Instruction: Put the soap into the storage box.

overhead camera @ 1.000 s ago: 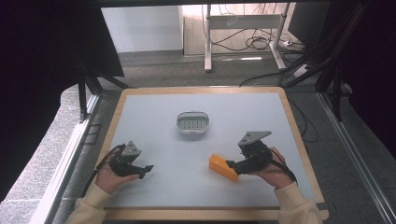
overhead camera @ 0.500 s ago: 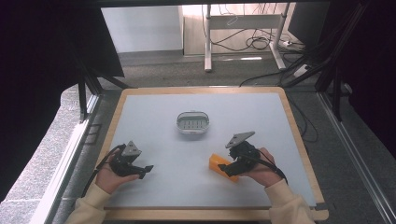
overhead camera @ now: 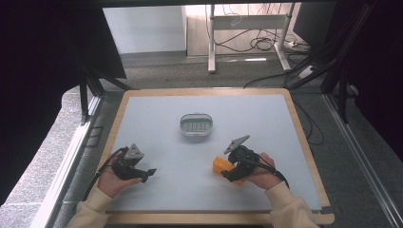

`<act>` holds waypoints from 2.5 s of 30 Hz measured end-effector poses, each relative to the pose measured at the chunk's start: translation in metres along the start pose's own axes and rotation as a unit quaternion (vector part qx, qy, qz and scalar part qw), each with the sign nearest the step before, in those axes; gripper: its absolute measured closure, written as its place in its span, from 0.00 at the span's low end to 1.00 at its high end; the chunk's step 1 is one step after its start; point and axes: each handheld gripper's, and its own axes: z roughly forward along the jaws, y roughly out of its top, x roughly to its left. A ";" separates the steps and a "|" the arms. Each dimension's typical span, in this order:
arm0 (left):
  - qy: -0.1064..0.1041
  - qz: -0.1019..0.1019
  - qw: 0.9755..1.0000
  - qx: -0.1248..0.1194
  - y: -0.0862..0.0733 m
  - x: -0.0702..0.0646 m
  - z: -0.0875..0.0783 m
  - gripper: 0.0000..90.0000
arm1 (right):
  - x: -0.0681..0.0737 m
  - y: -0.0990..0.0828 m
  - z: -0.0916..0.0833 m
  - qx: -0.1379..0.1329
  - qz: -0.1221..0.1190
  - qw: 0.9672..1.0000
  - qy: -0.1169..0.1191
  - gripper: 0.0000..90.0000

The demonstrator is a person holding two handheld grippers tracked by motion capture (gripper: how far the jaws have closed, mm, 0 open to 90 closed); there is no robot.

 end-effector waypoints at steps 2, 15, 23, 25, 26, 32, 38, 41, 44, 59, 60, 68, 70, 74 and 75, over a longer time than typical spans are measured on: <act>0.001 -0.001 1.000 -0.002 0.000 0.000 0.000 0.25 | 0.000 0.001 0.003 0.010 -0.002 1.000 -0.002 0.37; 0.001 0.001 1.000 -0.004 0.000 0.000 -0.002 0.25 | -0.002 0.008 0.013 0.074 -0.020 0.997 0.004 0.52; 0.002 0.004 1.000 -0.009 0.000 -0.001 -0.002 0.25 | -0.002 0.009 0.018 0.094 -0.034 0.995 0.009 0.64; 0.002 0.004 1.000 -0.008 0.000 -0.001 -0.002 0.25 | -0.003 0.010 0.018 0.093 -0.037 0.995 0.020 0.67; 0.001 0.004 1.000 -0.007 0.000 -0.001 -0.001 0.25 | -0.003 0.009 0.018 0.092 -0.038 0.995 0.020 0.68; -0.002 0.006 1.000 -0.007 0.000 -0.001 -0.001 0.25 | -0.005 0.009 0.017 0.091 -0.043 0.995 0.024 0.68; -0.002 0.006 1.000 -0.002 0.000 -0.001 0.001 0.25 | -0.008 0.011 0.009 0.080 -0.043 0.996 0.023 0.68; -0.002 0.006 1.000 -0.003 0.000 -0.001 0.001 0.25 | -0.010 0.013 0.003 0.075 -0.045 0.996 0.021 0.68; -0.002 0.007 1.000 -0.003 0.000 -0.001 0.000 0.25 | -0.012 0.015 -0.001 0.072 -0.048 0.996 0.024 0.68; -0.002 0.008 1.000 -0.002 0.000 -0.001 0.001 0.25 | -0.023 0.021 -0.008 0.054 -0.059 0.996 0.026 0.68; -0.001 0.009 1.000 -0.001 0.000 -0.001 0.001 0.25 | -0.023 0.022 -0.009 0.054 -0.060 0.996 0.025 0.69; -0.001 0.008 1.000 -0.001 0.000 -0.001 0.001 0.25 | -0.026 0.030 -0.015 0.042 -0.067 0.997 0.021 0.69; -0.001 0.008 1.000 -0.001 0.000 -0.001 0.001 0.25 | -0.027 0.032 -0.017 0.037 -0.068 0.997 0.021 0.69; -0.001 0.008 1.000 -0.001 0.000 -0.001 0.001 0.25 | -0.028 0.038 -0.021 0.031 -0.077 0.996 0.021 0.69; -0.002 0.008 1.000 -0.001 0.000 -0.001 0.001 0.25 | -0.028 0.039 -0.021 0.029 -0.077 0.996 0.020 0.69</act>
